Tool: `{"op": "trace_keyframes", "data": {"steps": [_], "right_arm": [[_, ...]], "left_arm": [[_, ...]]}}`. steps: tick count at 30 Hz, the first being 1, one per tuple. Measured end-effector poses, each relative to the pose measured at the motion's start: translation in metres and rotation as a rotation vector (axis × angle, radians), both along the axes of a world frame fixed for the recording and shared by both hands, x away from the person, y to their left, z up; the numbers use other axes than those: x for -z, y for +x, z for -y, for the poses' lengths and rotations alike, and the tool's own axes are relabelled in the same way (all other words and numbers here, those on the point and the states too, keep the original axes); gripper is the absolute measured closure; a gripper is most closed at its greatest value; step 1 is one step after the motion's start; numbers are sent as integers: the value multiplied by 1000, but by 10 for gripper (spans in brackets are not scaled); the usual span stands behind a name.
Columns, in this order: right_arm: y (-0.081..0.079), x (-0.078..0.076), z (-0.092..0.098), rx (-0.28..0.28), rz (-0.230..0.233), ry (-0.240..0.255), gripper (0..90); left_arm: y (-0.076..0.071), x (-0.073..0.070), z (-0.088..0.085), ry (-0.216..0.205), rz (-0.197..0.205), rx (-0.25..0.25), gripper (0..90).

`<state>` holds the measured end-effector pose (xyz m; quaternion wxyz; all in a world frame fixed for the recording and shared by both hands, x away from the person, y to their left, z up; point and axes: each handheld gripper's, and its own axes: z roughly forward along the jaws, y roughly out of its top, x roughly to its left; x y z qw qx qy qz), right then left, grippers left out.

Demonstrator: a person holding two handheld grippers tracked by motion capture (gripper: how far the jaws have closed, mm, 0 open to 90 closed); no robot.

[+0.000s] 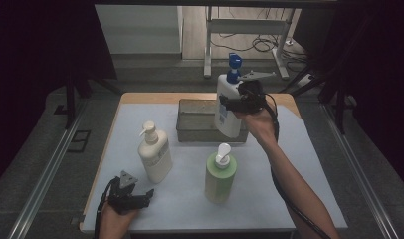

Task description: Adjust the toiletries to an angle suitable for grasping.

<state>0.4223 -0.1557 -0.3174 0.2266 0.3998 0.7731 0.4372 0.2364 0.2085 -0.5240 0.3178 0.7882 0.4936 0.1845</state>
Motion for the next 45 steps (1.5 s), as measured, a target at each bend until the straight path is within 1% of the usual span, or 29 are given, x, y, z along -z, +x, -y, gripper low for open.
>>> {"op": "trace_keyframes", "data": {"steps": [1,4,10,15,24,28,35,45], "right_arm": [[0,0,0,0,0,0,396],[7,1,-6,16,5,2,396],[16,3,-15,30,16,2,397],[27,8,-25,42,25,4,397],[41,16,-36,54,31,10,397],[45,21,-39,56,29,2,397],[46,31,-42,47,20,-10,397],[43,38,-42,37,1,-18,396]], "left_arm": [[0,0,0,0,0,0,127],[0,0,0,0,0,0,127],[0,0,0,-1,1,0,127],[0,0,0,-1,0,1,127],[0,0,0,1,2,2,127],[0,0,0,1,1,3,127],[0,0,0,2,2,3,127],[0,0,0,2,1,3,127]]}}
